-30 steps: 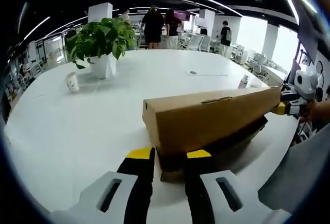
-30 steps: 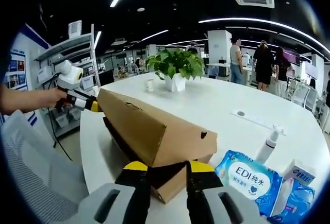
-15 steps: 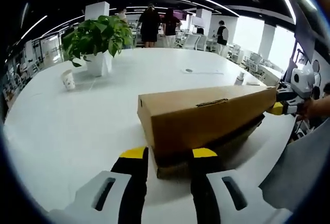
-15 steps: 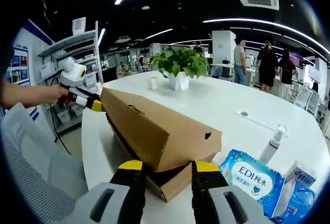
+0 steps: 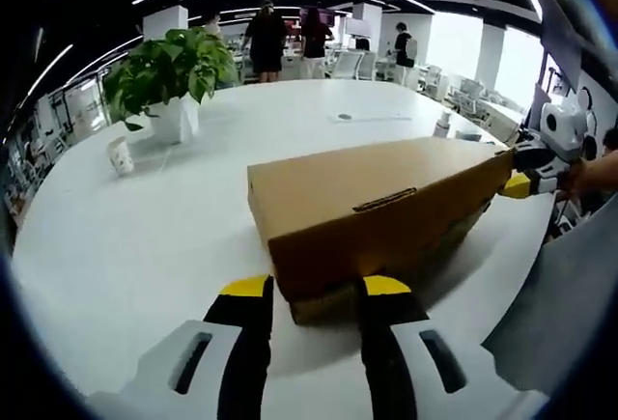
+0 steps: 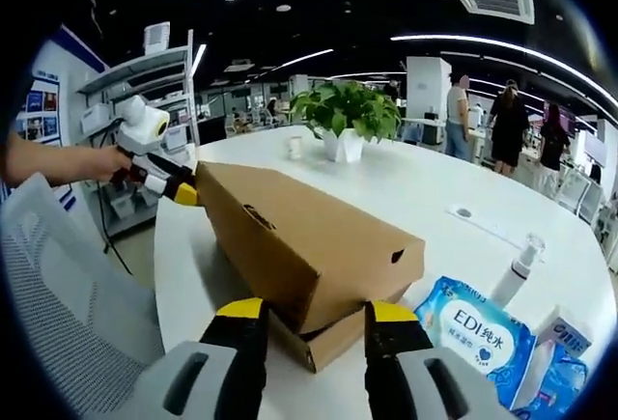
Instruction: Operate the shoe box by opening the lid, removing the specified soft item, and placing it in the target area until the item is outside and the box remains undamaged.
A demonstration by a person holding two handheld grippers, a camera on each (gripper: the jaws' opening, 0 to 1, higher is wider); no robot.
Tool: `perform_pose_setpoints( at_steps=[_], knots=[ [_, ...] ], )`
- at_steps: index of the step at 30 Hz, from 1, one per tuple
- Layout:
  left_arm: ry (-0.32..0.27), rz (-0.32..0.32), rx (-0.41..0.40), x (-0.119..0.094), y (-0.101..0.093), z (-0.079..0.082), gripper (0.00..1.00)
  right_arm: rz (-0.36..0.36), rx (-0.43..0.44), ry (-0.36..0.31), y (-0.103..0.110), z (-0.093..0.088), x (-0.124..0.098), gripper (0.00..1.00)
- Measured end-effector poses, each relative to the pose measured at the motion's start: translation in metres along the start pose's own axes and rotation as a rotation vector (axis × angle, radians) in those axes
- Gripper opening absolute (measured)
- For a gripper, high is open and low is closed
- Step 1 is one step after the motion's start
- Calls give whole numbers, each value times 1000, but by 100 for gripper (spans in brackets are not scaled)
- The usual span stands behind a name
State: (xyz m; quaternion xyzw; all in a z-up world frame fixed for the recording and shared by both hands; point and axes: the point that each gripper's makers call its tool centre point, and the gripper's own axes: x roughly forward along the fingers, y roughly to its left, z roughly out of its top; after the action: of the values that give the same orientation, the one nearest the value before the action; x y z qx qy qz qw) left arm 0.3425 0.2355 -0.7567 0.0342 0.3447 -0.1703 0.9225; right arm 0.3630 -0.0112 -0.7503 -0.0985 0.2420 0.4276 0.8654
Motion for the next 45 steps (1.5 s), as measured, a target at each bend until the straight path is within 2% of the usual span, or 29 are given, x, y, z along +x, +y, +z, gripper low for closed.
perform_pose_setpoints(
  at_steps=[16, 21, 33, 45],
  knots=[
    [56, -4, 65, 7, -3, -16, 38, 10, -44, 31, 5, -12, 4, 39],
    [57, -9, 53, 8, -4, -19, 39, 15, -45, 44, 7, -16, 5, 39],
    [43, -6, 50, 4, 1, -15, 38, 9, -35, 37, 5, -14, 3, 38],
    [56, -15, 73, 9, 0, -17, 36, -12, 1, 31, 4, -14, 6, 35]
  ],
)
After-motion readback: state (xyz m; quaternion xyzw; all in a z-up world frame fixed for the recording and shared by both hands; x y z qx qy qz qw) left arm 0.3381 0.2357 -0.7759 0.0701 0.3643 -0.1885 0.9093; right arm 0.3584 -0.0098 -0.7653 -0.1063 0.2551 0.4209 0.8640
